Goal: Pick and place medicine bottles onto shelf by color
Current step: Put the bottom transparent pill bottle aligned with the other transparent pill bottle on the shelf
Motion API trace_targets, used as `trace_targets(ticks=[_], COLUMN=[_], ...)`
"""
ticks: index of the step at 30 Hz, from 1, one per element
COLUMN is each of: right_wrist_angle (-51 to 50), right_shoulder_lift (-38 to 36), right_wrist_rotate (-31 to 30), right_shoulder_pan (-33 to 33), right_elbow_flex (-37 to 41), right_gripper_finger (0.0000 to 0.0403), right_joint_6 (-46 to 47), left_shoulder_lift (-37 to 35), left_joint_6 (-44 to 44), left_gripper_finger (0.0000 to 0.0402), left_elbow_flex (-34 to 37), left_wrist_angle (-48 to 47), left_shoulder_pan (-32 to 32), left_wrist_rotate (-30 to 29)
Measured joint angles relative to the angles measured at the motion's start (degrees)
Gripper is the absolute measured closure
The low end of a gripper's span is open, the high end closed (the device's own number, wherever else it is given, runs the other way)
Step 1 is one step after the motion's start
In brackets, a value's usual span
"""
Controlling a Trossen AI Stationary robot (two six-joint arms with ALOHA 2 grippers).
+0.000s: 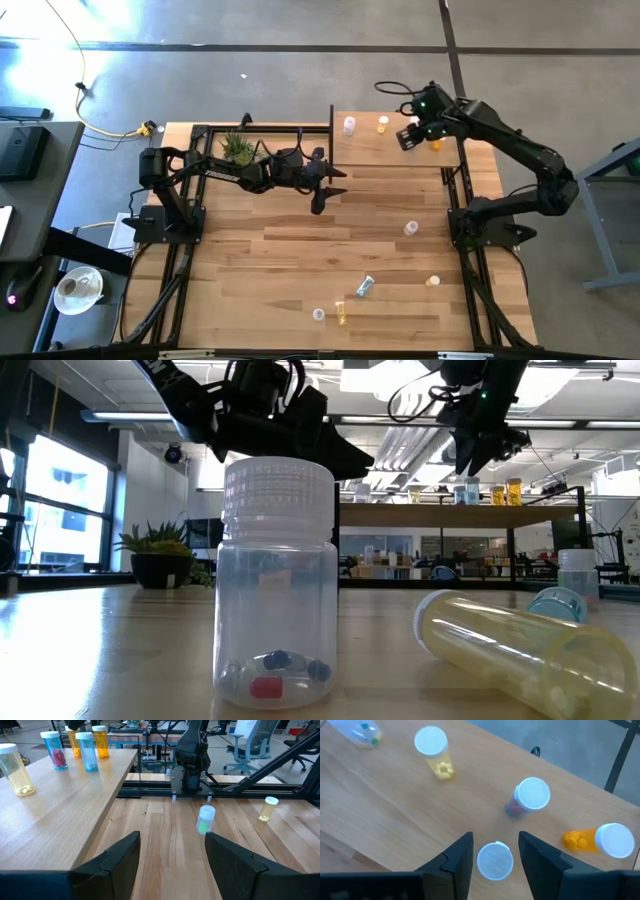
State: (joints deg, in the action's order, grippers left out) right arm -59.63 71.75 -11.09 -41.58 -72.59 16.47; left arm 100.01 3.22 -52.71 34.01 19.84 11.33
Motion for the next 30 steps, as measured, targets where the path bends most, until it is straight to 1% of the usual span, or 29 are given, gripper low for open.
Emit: trace_targets(ticks=[6,12,17,24,30], right_wrist_angle=[-2.2,-2.8,-5.4,-11.0,-11.7], right_shoulder_lift=[-0.5,-2.7,-3.4,-3.5,-3.5], right_wrist_rotate=[0.6,0.0,-1.8,-10.9,-14.9], right_shoulder_pan=[1.6,7.7,14.8,28.7,38.3], right_elbow_flex=[-1.6,-1.6,-1.6,-1.6,-1.6], right_gripper_finger=[0.0254,0.0254,0.0254,0.0253,0.0253], right_joint_6=[0.0,0.8,3.6,12.7,18.8], left_shoulder_lift=[-0.6,-3.0,-6.0,-9.8,-12.8], left_joint_6=[2.5,2.9,3.0,3.0,3.0], left_gripper_finger=[0.0190,0.0190,0.0190,0.0190,0.0190], left_elbow_flex=[0.0,0.0,0.0,0.0,0.0], left_wrist_angle=[-3.1,-6.0,-11.7,-19.5,-26.7], left_shoulder_pan=[0.0,0.0,0.0,0.0,-0.6], left_wrist_rotate=[-0.1,-0.6,-3.3,-3.5,-3.5])
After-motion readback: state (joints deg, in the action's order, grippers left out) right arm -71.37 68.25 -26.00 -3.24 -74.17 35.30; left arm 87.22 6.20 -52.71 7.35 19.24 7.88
